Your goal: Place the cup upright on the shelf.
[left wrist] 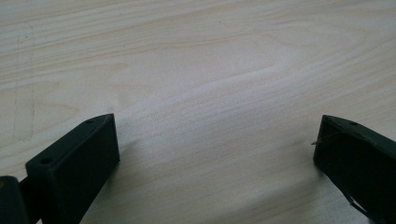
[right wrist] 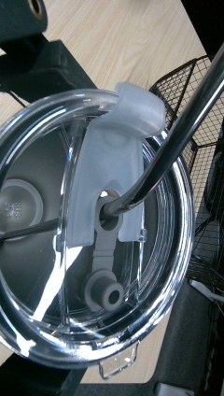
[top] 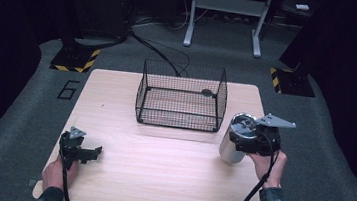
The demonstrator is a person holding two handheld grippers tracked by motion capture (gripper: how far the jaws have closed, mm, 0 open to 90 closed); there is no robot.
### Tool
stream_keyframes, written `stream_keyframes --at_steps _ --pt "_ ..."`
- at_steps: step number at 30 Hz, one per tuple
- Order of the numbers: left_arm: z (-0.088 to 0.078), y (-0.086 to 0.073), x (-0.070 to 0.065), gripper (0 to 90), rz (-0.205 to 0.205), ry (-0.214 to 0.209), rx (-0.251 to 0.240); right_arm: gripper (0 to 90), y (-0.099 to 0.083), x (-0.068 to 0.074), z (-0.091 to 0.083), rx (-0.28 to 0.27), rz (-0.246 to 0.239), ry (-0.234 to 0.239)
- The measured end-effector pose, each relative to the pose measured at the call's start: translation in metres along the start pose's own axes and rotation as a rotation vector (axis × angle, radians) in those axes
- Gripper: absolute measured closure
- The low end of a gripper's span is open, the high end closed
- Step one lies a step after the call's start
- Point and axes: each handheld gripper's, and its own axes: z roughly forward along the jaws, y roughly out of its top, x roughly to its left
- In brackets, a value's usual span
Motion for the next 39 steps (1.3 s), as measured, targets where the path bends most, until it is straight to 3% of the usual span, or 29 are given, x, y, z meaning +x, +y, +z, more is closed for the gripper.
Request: stream_keyframes --at_steps 21,39 --pt "0.000 0.000 0.000 0.1 -0.005 -0.001 -0.001 3.7 0.036 0.014 0.002 -0.015 -0.034 0.062" --pt "0.000 0.000 0.000 0.1 0.001 0.001 0.001 3.7 0.076 0.032 0.019 -0.029 -0.078 0.113"
